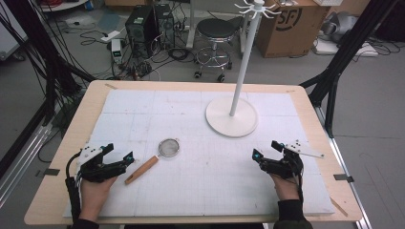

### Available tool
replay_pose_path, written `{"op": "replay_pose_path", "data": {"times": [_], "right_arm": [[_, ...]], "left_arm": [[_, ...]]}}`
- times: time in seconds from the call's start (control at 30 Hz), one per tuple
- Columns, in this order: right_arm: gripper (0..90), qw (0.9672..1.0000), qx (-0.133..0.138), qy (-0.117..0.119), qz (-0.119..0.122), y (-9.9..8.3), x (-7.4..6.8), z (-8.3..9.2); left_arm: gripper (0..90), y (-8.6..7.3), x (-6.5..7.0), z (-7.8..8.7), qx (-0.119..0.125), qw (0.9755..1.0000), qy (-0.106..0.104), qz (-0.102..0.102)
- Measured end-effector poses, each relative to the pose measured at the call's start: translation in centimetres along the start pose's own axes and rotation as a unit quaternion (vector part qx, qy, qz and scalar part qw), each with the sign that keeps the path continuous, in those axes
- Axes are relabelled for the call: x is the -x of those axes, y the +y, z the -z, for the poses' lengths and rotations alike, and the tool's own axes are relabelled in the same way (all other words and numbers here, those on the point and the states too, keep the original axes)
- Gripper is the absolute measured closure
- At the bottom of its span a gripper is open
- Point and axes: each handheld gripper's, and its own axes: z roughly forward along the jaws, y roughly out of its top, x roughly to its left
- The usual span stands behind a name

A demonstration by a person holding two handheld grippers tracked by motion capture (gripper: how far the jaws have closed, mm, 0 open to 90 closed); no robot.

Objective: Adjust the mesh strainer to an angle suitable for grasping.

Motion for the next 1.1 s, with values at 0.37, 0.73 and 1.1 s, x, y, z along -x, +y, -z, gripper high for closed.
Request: {"op": "replay_pose_path", "data": {"times": [0.37,0.73,1.1], "right_arm": [[8.2,1.0,0.0,-0.001,0.002,-0.04,-0.02,-0.09],[8.2,1.0,0.004,0.002,-0.004,-0.01,0.09,0.05],[8.2,1.0,0.009,-0.001,-0.003,-0.03,0.16,0.19]], "left_arm": [[20.4,-0.04,0.25,0.02,0.0,1.0,0.007,-0.007],[51.9,-0.29,0.72,0.28,0.004,0.9997,-0.016,0.016],[63.7,-0.93,0.49,0.61,-0.018,0.9987,-0.022,0.043]]}}
